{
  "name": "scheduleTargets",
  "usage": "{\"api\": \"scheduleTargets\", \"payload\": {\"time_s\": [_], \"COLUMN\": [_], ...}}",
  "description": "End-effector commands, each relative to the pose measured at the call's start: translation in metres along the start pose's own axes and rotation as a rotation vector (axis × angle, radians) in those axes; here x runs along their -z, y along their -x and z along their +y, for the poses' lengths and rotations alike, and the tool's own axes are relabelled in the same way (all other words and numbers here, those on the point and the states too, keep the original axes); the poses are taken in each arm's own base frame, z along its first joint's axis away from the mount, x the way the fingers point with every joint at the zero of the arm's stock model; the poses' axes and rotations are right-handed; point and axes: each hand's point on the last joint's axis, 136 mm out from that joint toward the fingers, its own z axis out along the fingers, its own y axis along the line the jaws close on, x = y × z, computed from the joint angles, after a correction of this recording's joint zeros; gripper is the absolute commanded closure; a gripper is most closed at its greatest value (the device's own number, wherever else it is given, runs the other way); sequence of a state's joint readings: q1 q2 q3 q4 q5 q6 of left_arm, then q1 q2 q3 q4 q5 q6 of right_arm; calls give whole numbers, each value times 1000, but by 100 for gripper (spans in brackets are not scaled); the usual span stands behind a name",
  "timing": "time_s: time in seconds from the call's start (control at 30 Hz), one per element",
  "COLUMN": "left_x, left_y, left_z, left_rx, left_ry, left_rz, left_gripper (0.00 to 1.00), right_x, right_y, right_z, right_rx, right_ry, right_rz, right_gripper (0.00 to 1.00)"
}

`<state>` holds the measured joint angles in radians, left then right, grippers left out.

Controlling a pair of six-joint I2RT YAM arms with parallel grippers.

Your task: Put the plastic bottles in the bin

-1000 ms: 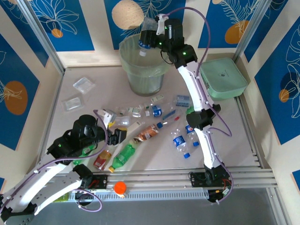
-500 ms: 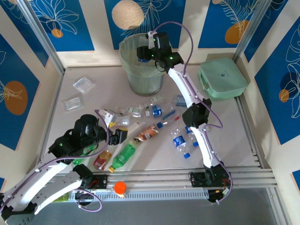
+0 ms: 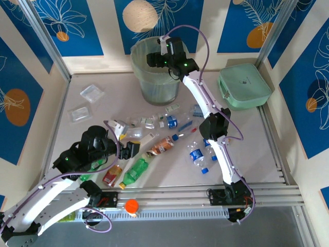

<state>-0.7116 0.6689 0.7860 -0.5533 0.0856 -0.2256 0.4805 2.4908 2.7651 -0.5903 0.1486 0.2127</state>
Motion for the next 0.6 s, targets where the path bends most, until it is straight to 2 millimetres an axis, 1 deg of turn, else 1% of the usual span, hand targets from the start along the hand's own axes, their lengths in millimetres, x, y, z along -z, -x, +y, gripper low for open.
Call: {"api": "scheduleTargets", "payload": {"time_s": [0.0,0.07,0.2,0.3,0.4,0.47,0.57], "left_x": [2,2,2,2,-1,-3,-4], "left_y": [5,4,5,5,2,-1,-7], "left_z": [0,1,2,1,-1,-3,1], "left_rx": [-27,-27,-27,-28,-22,-4,18], "left_ry": [1,9,10,8,-8,-18,10], "left_rz": [-30,-27,-30,-27,-8,13,62], "left_gripper": [16,16,16,16,16,17,18], "right_x": [28,43,90,128,160,177,202], "right_y": [34,48,84,100,99,90,65], "right_z": [16,24,47,65,83,92,103], "right_rx": [23,35,62,80,88,83,58], "right_ry": [37,53,92,113,127,121,102], "right_rz": [-72,-98,-168,-188,-163,-127,-48], "right_gripper": [23,24,25,27,29,29,30]}}
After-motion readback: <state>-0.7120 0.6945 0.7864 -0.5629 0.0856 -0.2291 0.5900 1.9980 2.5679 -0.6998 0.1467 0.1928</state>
